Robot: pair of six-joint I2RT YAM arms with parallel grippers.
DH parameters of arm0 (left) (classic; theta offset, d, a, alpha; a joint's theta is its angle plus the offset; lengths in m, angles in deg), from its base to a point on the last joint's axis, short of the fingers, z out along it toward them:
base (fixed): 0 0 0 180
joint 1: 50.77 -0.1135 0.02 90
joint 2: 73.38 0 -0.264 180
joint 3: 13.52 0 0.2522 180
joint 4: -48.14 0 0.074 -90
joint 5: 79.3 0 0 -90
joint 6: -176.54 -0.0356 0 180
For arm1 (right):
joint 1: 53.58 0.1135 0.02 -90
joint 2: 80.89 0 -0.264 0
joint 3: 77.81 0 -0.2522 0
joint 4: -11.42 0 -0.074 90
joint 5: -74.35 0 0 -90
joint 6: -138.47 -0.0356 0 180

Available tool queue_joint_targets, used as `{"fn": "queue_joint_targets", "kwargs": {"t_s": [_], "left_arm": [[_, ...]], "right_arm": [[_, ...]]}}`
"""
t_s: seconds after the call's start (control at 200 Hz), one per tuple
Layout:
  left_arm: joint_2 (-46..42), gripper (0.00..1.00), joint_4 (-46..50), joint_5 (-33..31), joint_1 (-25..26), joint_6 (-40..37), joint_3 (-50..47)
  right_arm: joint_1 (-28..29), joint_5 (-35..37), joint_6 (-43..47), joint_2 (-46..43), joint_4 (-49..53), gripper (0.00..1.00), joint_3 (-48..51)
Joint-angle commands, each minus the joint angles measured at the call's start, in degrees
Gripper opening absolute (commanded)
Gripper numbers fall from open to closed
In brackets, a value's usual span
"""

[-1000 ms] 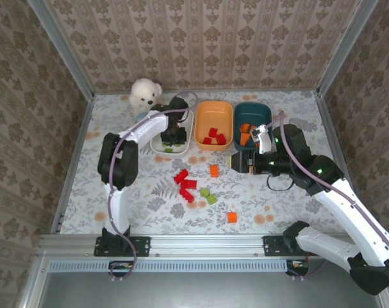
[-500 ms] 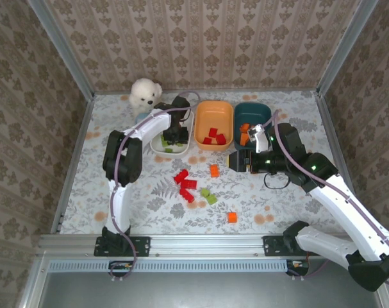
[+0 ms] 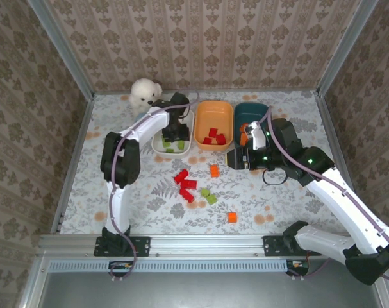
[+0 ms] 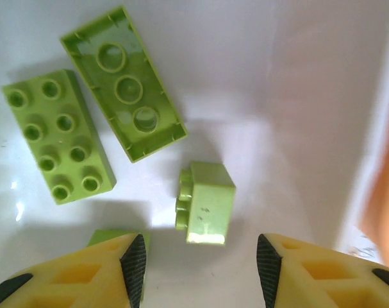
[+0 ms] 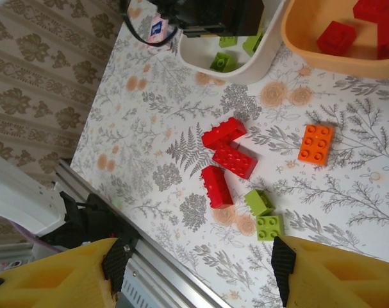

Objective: Sort the legos into containers by color

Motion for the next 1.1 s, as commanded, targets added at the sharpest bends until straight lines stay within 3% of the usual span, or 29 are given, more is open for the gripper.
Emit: {"fn": "queue_joint_targets", "kwargs": {"t_s": [0.0,0.16,0.505,0.76,0.955,1.095], "left_arm": [[-7.9,0.55,0.8,-0.4,0.3,1.7,3.0],[-17.2,0.59,-2.9,0.5,0.3,4.1,-0.3],[-44.7,0.61,-15.6,5.8,0.3,10.6,-22.3],[-60.3,0.68,-18.5,12.0,2.7,11.1,-37.4],[-68.5,0.72,-21.7,17.3,3.9,13.6,-46.9],[-72.9,0.72,-21.2,17.7,4.0,15.3,-50.6]], "right_arm": [[1.2,3.1,2.8,0.5,3.8,0.65,-2.1],[6.3,8.7,5.2,2.6,6.4,0.65,-4.1],[19.0,22.3,3.6,6.1,14.1,0.63,-3.2],[22.5,22.8,-7.6,7.0,20.4,0.64,5.2],[24.4,20.8,-12.4,10.6,16.9,0.67,11.5],[24.8,19.1,-14.8,15.0,12.6,0.68,14.9]]}}
